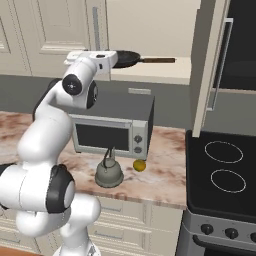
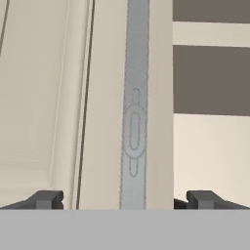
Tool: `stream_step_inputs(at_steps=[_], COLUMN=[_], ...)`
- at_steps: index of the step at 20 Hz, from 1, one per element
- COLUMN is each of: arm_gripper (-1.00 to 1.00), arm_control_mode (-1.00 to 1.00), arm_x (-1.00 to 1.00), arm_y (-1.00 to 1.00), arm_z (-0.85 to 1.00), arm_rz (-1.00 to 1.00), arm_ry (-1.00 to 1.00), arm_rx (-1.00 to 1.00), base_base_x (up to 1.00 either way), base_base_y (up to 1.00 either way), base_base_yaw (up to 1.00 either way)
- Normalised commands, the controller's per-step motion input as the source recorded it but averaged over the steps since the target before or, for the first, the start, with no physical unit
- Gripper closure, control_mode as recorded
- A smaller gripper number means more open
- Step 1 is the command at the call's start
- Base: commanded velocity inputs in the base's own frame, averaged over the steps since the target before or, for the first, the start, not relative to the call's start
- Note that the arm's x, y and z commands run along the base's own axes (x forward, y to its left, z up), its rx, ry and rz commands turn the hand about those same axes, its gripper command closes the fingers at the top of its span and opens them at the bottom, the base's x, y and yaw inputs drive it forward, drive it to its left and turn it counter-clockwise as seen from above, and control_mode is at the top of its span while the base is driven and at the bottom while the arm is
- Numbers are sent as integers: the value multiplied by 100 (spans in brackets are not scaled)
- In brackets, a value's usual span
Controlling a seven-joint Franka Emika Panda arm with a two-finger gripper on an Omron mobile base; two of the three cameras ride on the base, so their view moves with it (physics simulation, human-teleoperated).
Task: Pick the pan from the cabinet and place it on the stove. Then turn on the stove burner for the pan.
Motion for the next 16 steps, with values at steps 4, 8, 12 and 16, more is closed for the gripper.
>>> stream_step_inputs(at_steps=[4,8,12,16], arm_gripper=[-100,-100,100,100], arm_control_mode=[-100,-100,-100,-100], arm_x=[18,20,29,20], arm_y=[0,0,2,4], arm_z=[0,0,0,0], arm_rz=[1,2,3,3], arm_ry=[0,0,0,0], arm_rx=[0,0,0,-1], base_base_x=[0,0,0,0], base_base_y=[0,0,0,0], base_base_yaw=[0,0,0,0])
